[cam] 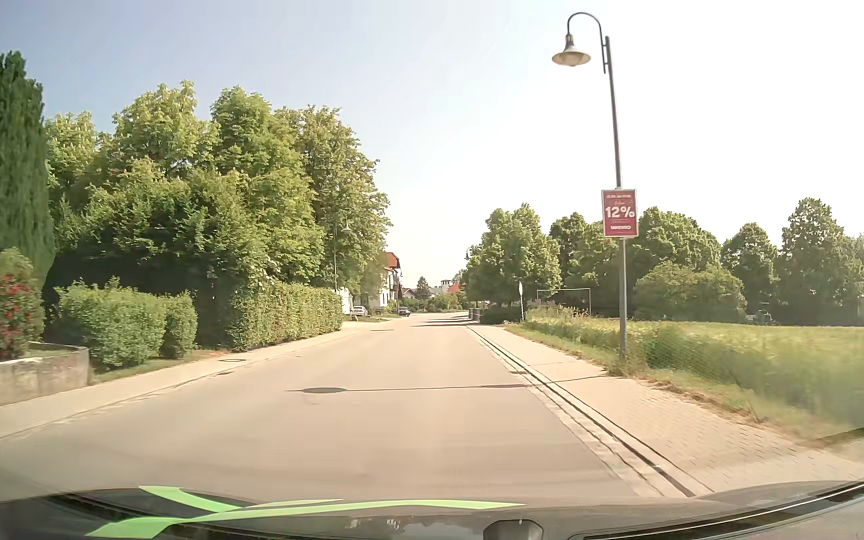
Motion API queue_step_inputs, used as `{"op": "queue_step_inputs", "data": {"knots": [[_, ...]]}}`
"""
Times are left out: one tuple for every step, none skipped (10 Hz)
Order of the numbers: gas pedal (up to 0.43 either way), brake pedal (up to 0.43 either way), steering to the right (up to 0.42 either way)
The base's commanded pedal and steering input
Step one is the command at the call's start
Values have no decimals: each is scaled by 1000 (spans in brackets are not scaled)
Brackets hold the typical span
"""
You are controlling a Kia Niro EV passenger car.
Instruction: Follow the waypoints while adhering to traffic rules and regulations
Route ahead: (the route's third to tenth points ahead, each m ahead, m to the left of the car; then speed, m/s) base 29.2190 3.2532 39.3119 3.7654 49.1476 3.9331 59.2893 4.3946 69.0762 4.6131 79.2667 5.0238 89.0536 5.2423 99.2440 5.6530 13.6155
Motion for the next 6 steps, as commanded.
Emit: {"op": "queue_step_inputs", "data": {"knots": [[130,0,-24],[138,0,-24],[138,0,-23],[150,0,-19],[150,0,-13],[150,0,-9]]}}
